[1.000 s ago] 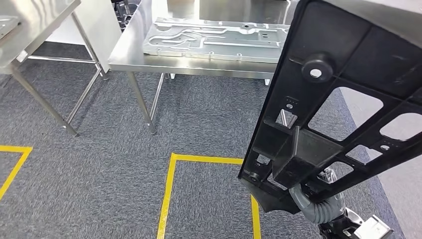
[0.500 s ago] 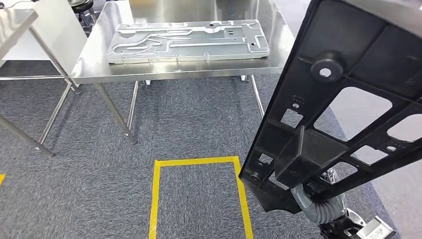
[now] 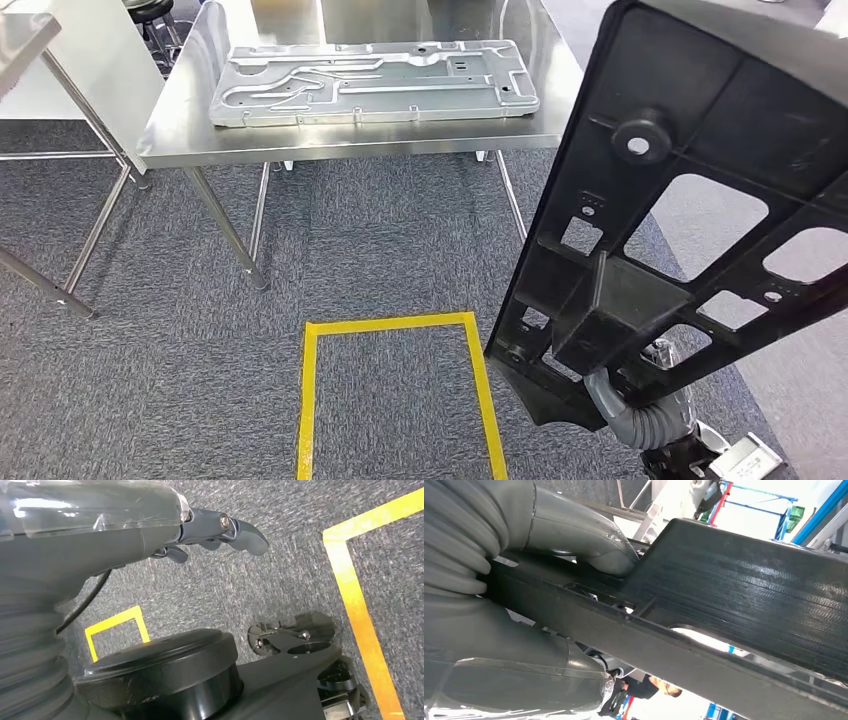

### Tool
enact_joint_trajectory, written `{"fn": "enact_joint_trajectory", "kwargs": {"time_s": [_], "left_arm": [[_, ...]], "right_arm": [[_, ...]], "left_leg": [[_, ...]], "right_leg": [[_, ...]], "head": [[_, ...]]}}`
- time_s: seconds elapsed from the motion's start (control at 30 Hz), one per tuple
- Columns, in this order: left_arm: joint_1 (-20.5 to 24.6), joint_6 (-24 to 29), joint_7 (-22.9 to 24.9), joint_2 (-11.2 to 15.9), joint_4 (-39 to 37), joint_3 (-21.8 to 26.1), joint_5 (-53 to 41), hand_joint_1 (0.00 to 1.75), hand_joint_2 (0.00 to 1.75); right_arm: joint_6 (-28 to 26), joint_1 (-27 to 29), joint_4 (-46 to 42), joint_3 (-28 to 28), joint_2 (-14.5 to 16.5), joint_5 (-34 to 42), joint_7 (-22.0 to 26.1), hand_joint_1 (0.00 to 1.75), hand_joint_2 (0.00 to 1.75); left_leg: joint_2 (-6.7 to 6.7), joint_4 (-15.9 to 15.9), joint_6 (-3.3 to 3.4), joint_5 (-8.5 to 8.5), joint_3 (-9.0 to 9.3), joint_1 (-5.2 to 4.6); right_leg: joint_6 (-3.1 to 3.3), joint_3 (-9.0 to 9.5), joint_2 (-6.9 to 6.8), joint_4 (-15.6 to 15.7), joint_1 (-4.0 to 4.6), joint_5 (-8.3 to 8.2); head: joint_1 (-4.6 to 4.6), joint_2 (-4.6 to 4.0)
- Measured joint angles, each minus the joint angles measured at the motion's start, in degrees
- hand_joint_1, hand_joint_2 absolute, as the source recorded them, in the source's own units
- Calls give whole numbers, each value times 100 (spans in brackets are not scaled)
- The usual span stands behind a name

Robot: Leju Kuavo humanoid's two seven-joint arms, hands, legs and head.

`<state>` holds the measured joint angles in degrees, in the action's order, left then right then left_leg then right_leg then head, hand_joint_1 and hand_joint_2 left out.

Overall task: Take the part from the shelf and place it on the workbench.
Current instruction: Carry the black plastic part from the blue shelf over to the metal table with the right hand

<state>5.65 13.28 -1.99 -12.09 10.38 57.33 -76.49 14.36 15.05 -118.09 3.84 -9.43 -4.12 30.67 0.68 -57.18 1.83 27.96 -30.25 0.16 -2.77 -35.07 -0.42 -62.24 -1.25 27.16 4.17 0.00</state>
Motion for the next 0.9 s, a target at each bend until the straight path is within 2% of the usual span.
{"fn": "enact_joint_trajectory", "kwargs": {"time_s": [0.03,0.07,0.1,0.2,0.23,0.27,0.33,0.37,0.4,0.43,0.47,0.5,0.53,0.57,0.63,0.7,0.73,0.77,0.83,0.87,0.9], "left_arm": [[2,-4,2,0,0,-1,-8,0,175],[3,-7,4,1,0,-2,-10,0,175],[5,-9,5,2,0,-2,-2,0,175],[10,-11,3,3,0,0,44,0,175],[11,-10,-1,4,0,1,61,0,175],[10,-10,-8,4,0,1,76,0,175],[33,-10,-25,4,0,3,100,0,175],[48,-10,-30,4,0,4,104,0,175],[60,-10,-32,4,0,5,104,0,175],[63,-10,-29,4,0,5,104,0,175],[55,-10,-24,4,0,5,105,0,175],[42,-9,-19,8,0,5,107,0,175],[29,-8,-15,10,0,7,109,0,175],[19,-7,-13,13,0,8,111,0,175],[10,-1,-13,16,0,11,128,0,175],[3,7,-13,14,0,12,143,0,175],[-1,9,-13,13,0,12,143,0,175],[-4,10,-13,10,0,12,143,0,175],[-14,10,-13,8,0,12,145,0,175],[-22,11,-13,7,0,13,146,0,175],[-30,12,-13,6,0,13,148,0,175]], "right_arm": [[-6,37,-33,5,0,-3,3,175,175],[-8,71,-60,10,0,-3,8,175,175],[-8,100,-77,13,0,-3,11,175,175],[3,128,-99,16,0,-6,17,175,175],[7,111,-98,16,0,-7,16,175,175],[10,93,-97,16,-1,-8,16,175,175],[16,66,-90,16,-1,-8,15,175,175],[18,58,-85,16,0,-8,15,175,175],[19,50,-80,16,0,-8,15,175,175],[20,39,-77,16,1,-8,15,175,175],[21,26,-75,16,0,-8,15,175,175],[21,12,-73,16,0,-8,15,175,175],[21,-8,-70,16,0,-7,15,175,175],[22,-24,-66,16,0,-7,15,175,175],[24,-46,-55,15,0,-4,13,175,175],[28,-62,-46,14,-2,-1,10,175,175],[30,-77,-44,14,-4,1,13,175,175],[30,-92,-41,14,-5,3,15,175,175],[33,-104,-30,14,-8,4,18,175,175],[36,-105,-20,13,-8,5,17,175,175],[39,-106,-10,13,-8,7,17,175,175]], "left_leg": [[4,-8,-32,26,14,-11],[10,-12,-66,48,22,-21],[20,-9,-99,67,29,-26],[39,-114,-193,178,31,-5],[28,-328,-217,296,-55,0],[10,-663,-233,454,-214,7],[-8,-1472,-250,756,-660,7],[-9,-1717,-249,782,-821,6],[-9,-1739,-236,679,-876,6],[-11,-1524,-212,465,-816,3],[-16,-1138,-175,190,-673,-2],[-31,-759,-129,-15,-516,-15],[-44,-439,-88,-134,-383,-31],[-54,-248,-55,-168,-306,-51],[-61,-101,-5,-117,-254,-68],[-67,-12,47,-106,-156,-40],[-68,22,74,-95,-88,-26],[-67,45,91,-78,-28,-13],[-62,51,104,-17,40,-12],[-62,51,98,23,79,-10],[-63,51,87,66,131,-7]], "right_leg": [[31,146,-20,293,12,-83],[69,213,-29,433,30,-91],[113,217,-14,448,51,-62],[233,258,36,474,35,-42],[269,284,43,487,25,-34],[300,308,44,492,26,-20],[336,346,49,489,43,21],[343,375,55,489,54,47],[343,417,67,488,64,80],[339,473,83,488,74,118],[334,537,100,488,83,162],[322,590,114,490,92,203],[300,619,132,487,98,235],[270,628,141,494,95,257],[195,626,152,470,85,239],[135,609,132,351,74,240],[106,526,119,186,69,300],[77,356,108,-93,58,409],[16,-151,99,-817,35,671],[-3,-377,95,-1074,20,728],[-17,-512,89,-1153,7,689]], "head": [[0,0],[0,0],[0,0],[0,0],[0,0],[0,0],[0,0],[0,0],[0,0],[0,0],[0,0],[0,0],[1,0],[1,0],[1,0],[-1,0],[-1,0],[-1,0],[0,0],[0,0],[0,0]]}}
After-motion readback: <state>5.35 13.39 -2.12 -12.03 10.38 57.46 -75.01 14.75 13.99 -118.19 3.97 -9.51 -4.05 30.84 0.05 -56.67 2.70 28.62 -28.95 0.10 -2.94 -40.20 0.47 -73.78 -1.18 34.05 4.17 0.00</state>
